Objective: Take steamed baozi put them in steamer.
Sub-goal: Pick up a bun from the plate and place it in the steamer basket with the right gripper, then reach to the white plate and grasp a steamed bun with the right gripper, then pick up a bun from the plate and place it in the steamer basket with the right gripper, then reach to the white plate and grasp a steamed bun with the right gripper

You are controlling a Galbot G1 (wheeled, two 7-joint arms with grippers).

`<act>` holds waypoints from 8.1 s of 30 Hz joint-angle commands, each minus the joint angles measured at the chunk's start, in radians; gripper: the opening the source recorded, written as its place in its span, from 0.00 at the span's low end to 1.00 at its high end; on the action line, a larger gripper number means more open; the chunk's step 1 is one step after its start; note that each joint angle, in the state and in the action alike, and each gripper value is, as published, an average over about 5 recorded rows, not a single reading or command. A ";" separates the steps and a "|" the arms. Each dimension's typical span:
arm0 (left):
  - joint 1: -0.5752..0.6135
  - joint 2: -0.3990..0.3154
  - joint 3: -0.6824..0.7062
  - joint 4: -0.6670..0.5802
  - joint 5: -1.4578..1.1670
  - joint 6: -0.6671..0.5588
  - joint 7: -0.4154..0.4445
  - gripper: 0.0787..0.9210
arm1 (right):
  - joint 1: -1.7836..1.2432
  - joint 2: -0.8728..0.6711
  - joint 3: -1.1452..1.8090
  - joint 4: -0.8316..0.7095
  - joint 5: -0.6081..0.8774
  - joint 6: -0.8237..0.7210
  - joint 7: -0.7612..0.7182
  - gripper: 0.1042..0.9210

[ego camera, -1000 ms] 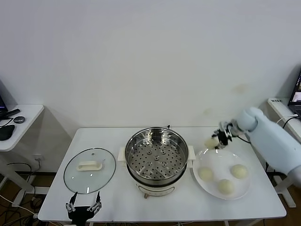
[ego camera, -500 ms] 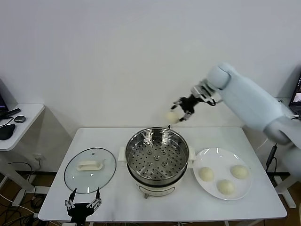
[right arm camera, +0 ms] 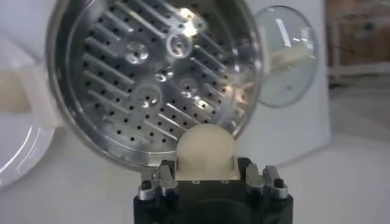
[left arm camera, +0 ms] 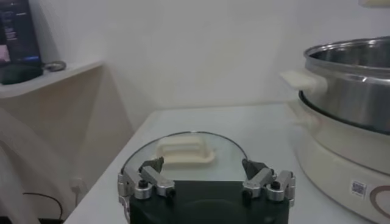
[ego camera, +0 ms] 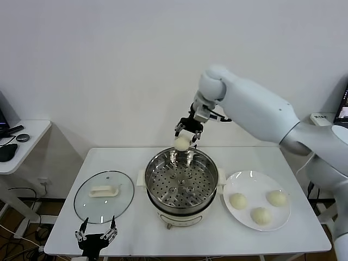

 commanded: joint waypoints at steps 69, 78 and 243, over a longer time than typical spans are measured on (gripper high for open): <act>-0.045 0.023 0.009 0.034 -0.037 0.011 0.002 0.88 | 0.166 -0.661 -0.236 0.484 0.514 -1.130 0.018 0.88; -0.037 0.014 0.014 0.018 -0.037 0.013 0.004 0.88 | -0.016 -0.719 -0.201 0.541 0.365 -1.127 0.039 0.88; -0.130 0.006 0.019 -0.010 -0.113 0.099 0.025 0.88 | 0.316 -0.281 -0.274 0.447 0.673 -1.398 0.214 0.88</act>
